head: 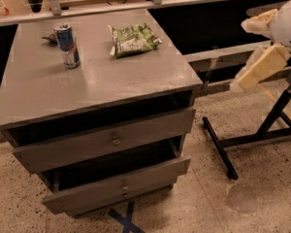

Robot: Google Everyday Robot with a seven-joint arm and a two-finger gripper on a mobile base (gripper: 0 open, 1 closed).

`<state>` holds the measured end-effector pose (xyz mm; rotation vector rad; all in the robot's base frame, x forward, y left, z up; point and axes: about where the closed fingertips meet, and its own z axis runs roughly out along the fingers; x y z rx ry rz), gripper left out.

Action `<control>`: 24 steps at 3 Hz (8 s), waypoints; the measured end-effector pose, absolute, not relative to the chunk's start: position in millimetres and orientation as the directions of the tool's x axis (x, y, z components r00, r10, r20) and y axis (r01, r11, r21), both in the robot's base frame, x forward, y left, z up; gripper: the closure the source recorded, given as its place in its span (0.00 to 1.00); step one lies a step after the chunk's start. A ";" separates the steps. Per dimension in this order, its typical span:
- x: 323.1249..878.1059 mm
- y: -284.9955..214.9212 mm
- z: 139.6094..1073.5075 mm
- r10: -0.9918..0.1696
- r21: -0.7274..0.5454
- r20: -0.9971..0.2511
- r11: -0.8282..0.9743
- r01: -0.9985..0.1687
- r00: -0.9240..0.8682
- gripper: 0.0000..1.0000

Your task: Knock redbull can over

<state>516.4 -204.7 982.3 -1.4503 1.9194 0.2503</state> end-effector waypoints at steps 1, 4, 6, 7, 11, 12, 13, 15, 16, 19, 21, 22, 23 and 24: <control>544.6 -171.1 988.7 -0.619 -0.265 -0.785 0.325 -0.908 0.008 0.00; 597.1 -87.5 977.1 -0.446 -0.207 -0.892 0.251 -0.945 0.077 0.00; 609.8 -67.8 950.8 -0.365 -0.198 -0.927 0.278 -0.940 0.087 0.00; 637.0 -42.7 931.4 -0.312 -0.217 -0.942 0.276 -0.936 0.127 0.00; 720.6 73.5 901.2 -0.311 -0.174 -0.943 0.161 -0.972 0.118 0.00; 730.5 99.4 901.6 -0.303 -0.147 -0.948 0.137 -0.980 0.100 0.00; 734.7 130.5 902.4 -0.278 -0.138 -0.954 0.089 -0.986 0.108 0.00; 748.3 191.8 894.4 -0.256 -0.146 -0.957 0.020 -0.989 0.136 0.00; 750.0 213.1 889.0 -0.231 -0.134 -0.964 -0.010 -0.991 0.133 0.00; 752.9 237.7 881.7 -0.152 -0.111 -0.980 -0.102 -0.989 0.126 0.47; 744.6 154.7 918.2 -0.271 -0.145 -0.951 -0.039 -0.989 0.150 0.99; 729.1 118.2 937.3 -0.420 -0.197 -0.889 -0.009 -0.980 0.183 1.00; 711.2 106.0 952.9 -0.578 -0.338 -0.759 -0.043 -0.940 0.300 1.00; 695.4 104.3 956.2 -0.703 -0.482 -0.555 -0.165 -0.860 0.445 1.00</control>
Offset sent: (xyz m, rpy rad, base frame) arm 0.0780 0.1211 0.0162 0.4628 -0.1791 0.2769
